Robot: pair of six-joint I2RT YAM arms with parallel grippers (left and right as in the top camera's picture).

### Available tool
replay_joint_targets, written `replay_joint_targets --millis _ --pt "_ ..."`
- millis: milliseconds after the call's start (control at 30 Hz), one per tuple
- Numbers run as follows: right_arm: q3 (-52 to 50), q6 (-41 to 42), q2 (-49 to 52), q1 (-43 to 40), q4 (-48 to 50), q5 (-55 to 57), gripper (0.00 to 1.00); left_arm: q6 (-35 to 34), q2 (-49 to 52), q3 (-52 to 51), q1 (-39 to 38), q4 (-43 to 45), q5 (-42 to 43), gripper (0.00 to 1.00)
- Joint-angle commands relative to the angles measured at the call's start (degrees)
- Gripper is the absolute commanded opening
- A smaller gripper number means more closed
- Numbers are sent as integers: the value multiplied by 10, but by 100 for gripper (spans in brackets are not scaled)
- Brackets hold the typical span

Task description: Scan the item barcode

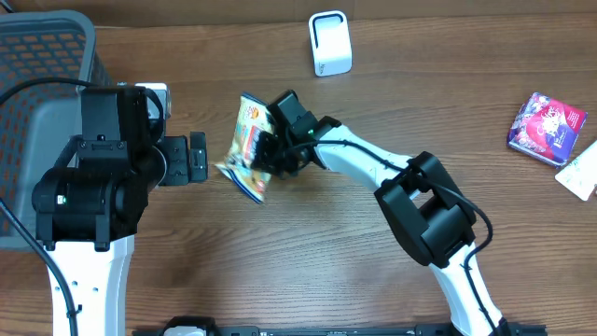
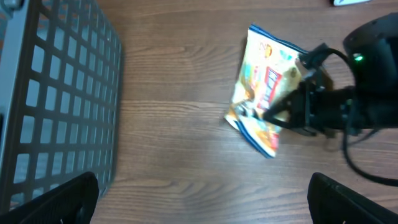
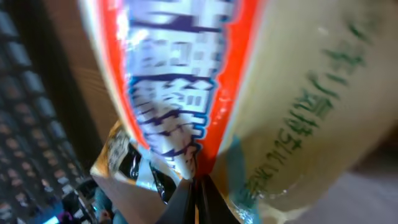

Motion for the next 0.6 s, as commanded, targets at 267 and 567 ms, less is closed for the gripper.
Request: replay_joint_targets --millis 267,567 --pt "5 -157 -141 -87 -346 188 4 8 -8 12 4 -4 -5 100" --pt "4 -205 -145 -122 -455 176 86 -45 -8 12 4 -4 -4 100"
